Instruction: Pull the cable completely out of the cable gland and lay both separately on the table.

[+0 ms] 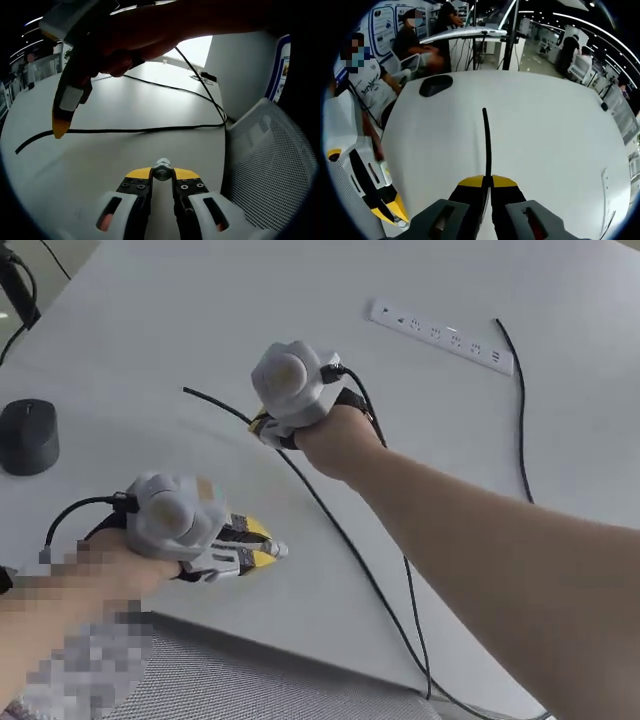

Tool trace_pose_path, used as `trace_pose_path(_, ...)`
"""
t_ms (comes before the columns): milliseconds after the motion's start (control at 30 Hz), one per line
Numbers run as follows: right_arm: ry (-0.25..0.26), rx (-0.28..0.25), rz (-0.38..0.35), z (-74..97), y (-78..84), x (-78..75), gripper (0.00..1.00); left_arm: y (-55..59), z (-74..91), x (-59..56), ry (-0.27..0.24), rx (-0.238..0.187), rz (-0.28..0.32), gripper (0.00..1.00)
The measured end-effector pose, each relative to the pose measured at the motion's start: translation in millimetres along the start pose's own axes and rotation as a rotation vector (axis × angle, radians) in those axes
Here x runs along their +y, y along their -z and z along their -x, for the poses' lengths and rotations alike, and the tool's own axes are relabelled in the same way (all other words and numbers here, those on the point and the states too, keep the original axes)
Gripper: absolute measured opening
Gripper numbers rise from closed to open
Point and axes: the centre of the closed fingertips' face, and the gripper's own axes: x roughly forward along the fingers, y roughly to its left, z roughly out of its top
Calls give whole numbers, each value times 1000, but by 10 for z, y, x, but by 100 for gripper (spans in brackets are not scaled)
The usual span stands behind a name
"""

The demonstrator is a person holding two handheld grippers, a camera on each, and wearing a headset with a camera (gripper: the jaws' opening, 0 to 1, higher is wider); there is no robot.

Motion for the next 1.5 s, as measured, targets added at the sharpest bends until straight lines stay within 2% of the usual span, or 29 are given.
trace_pose_path(133,11,-10,-42,-45,0,-21,0,50,-11,47,-21,0,16,16)
trace_pose_path(167,7,-2,-39,-72,6,-1,0,38,-6,42,-23,-3,18,16)
trace_pose_path(233,1,23,18,-106,22,32,0,25,0,30,-24,-5,21,16)
trace_pose_path(433,-25,39,43,-200,46,129,0,47,15,43,-36,4,27,16)
trace_pose_path(900,-39,61,28,-276,114,82,0,78,-23,104,-48,17,41,16)
trace_pose_path(1167,-38,52,23,-276,104,80,0,88,-35,108,-51,29,20,16)
trace_pose_path(1233,-29,57,46,-277,104,93,0,101,-38,120,-61,51,-40,16)
trace_pose_path(1300,-20,62,69,-278,102,107,0,109,-51,108,-65,56,-61,16)
trace_pose_path(1500,-31,59,62,-279,99,97,0,114,-46,136,-73,50,-57,16)
